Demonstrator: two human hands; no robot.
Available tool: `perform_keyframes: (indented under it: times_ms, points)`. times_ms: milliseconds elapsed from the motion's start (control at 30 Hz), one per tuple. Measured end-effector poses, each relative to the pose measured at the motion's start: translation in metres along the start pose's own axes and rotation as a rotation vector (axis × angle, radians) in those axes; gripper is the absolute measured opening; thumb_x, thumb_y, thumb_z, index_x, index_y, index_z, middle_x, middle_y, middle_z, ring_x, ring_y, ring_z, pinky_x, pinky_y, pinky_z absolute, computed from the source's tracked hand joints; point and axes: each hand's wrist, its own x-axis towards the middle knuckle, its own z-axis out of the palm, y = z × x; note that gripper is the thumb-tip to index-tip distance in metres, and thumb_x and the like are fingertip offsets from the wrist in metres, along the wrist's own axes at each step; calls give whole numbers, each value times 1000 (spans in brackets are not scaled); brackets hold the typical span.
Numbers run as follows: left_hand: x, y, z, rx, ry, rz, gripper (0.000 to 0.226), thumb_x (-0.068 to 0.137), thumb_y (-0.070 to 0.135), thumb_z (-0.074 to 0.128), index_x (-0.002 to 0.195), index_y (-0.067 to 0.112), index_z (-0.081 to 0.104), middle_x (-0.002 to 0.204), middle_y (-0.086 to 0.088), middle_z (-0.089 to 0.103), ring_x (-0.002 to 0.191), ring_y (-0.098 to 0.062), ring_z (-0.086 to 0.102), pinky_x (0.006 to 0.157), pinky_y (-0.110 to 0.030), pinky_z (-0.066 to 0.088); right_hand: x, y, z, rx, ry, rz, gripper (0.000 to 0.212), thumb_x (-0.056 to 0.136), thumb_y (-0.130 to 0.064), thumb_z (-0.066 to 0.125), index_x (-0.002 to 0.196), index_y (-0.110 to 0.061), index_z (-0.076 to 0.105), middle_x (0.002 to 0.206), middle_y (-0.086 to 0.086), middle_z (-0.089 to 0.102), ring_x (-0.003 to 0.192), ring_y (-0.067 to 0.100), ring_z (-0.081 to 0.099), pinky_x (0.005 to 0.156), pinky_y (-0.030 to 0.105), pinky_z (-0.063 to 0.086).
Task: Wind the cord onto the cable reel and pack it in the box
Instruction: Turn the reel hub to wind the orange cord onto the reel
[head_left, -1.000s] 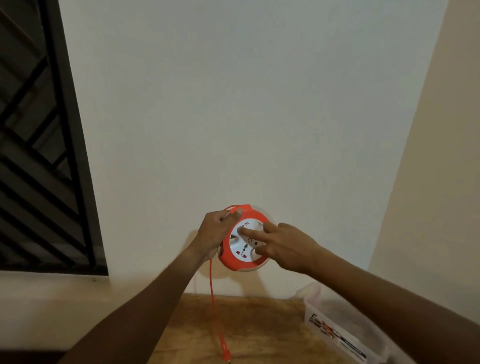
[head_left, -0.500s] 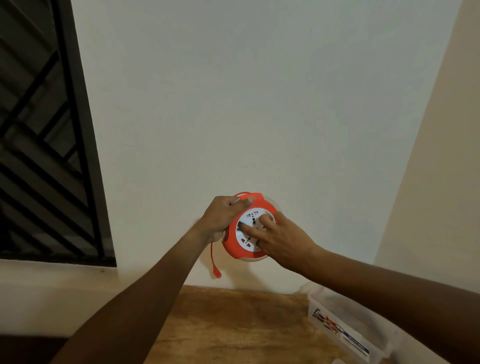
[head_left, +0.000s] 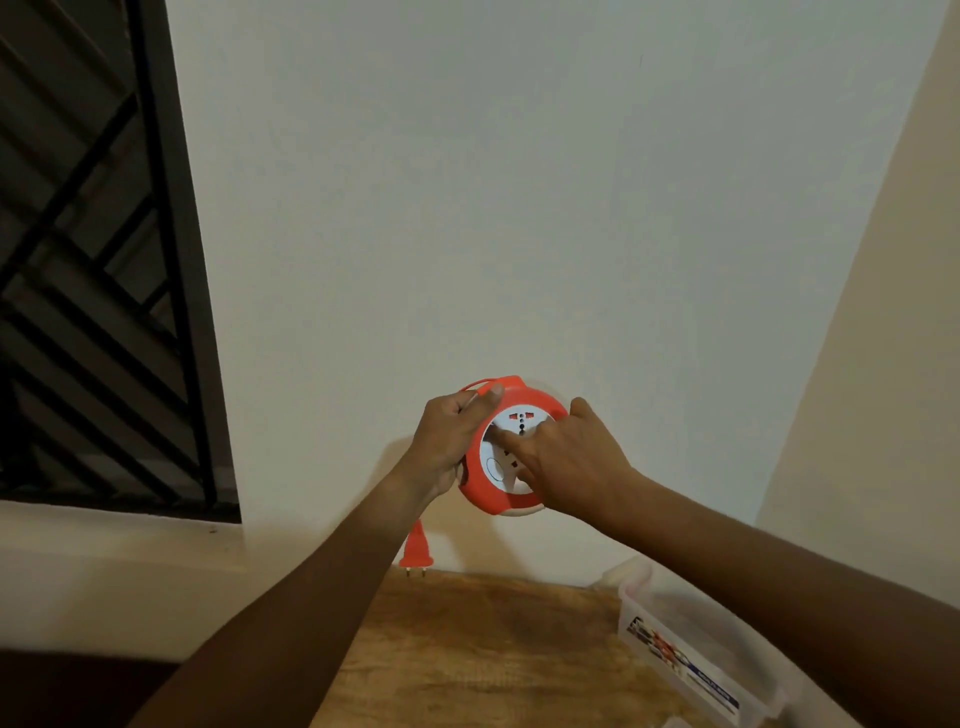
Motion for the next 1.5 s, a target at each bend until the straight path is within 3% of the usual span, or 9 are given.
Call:
perform_keyframes:
  times_ms: [333, 467, 533, 733, 833, 967, 1067, 1267, 1500]
  points:
    - [-4, 8, -6, -103, 32, -33, 24, 91, 48, 71, 96, 26, 79, 92, 1, 83, 80, -23, 80, 62, -33, 64, -9, -10, -1, 26, 78, 48, 84, 83, -52, 66, 151, -21, 28, 123, 17, 66, 93, 36, 69, 93, 48, 47]
    - [-8, 12, 3, -330, 84, -170, 35, 86, 43, 79, 102, 12, 79, 95, -13, 82, 76, -27, 80, 60, -37, 64, 7, 1, -18, 217, 194, 361, 39, 87, -34, 64, 124, -23, 60, 84, 5, 74, 68, 29, 67, 69, 34, 40]
    - [-7, 8, 12, -338, 101, -166, 33, 88, 45, 77, 102, 14, 79, 92, -8, 83, 77, -26, 80, 60, -35, 64, 16, 3, -24, 353, 170, 474, 25, 91, -29, 56, 114, -23, 62, 85, 2, 72, 74, 27, 66, 67, 31, 34]
    - [-1, 10, 0, -234, 75, -139, 28, 92, 45, 71, 96, 18, 77, 81, -1, 83, 65, -18, 79, 52, -30, 61, -5, -2, -16, 272, 189, 215, 31, 82, -24, 66, 113, -19, 65, 95, 7, 70, 76, 31, 66, 62, 34, 47]
    - [1, 6, -8, -210, 38, -147, 32, 91, 41, 74, 98, 11, 79, 96, -14, 82, 77, -28, 77, 67, -39, 66, -14, 16, -8, 196, 144, -63, 27, 79, -15, 73, 105, -20, 71, 117, 8, 62, 94, 30, 60, 59, 36, 50]
    - [0, -1, -13, -151, 21, -143, 30, 91, 43, 74, 98, 14, 79, 93, -10, 83, 78, -27, 78, 67, -39, 66, -20, 16, 5, 130, 104, -327, 43, 78, -10, 78, 118, -24, 69, 142, 11, 51, 115, 32, 55, 78, 42, 58]
    - [-1, -7, -15, -86, -8, -123, 26, 92, 44, 72, 94, 19, 79, 87, -3, 83, 74, -22, 79, 59, -33, 63, -20, 12, 4, 96, 79, -422, 56, 75, -9, 81, 125, -27, 65, 146, 12, 47, 112, 32, 56, 83, 46, 57]
    - [-4, -14, -10, 32, -78, -109, 34, 92, 48, 71, 100, 15, 79, 95, -8, 82, 87, -31, 79, 72, -42, 66, -18, 10, 0, -57, 44, -597, 55, 80, -15, 79, 131, -25, 60, 153, 8, 40, 120, 35, 53, 88, 49, 55]
    - [-6, -18, -5, 119, -167, -103, 26, 94, 45, 69, 96, 21, 79, 91, -1, 82, 79, -23, 80, 64, -32, 63, -14, 20, -10, -191, 0, -695, 66, 64, -34, 91, 124, -24, 66, 137, 5, 56, 115, 29, 54, 90, 46, 54]
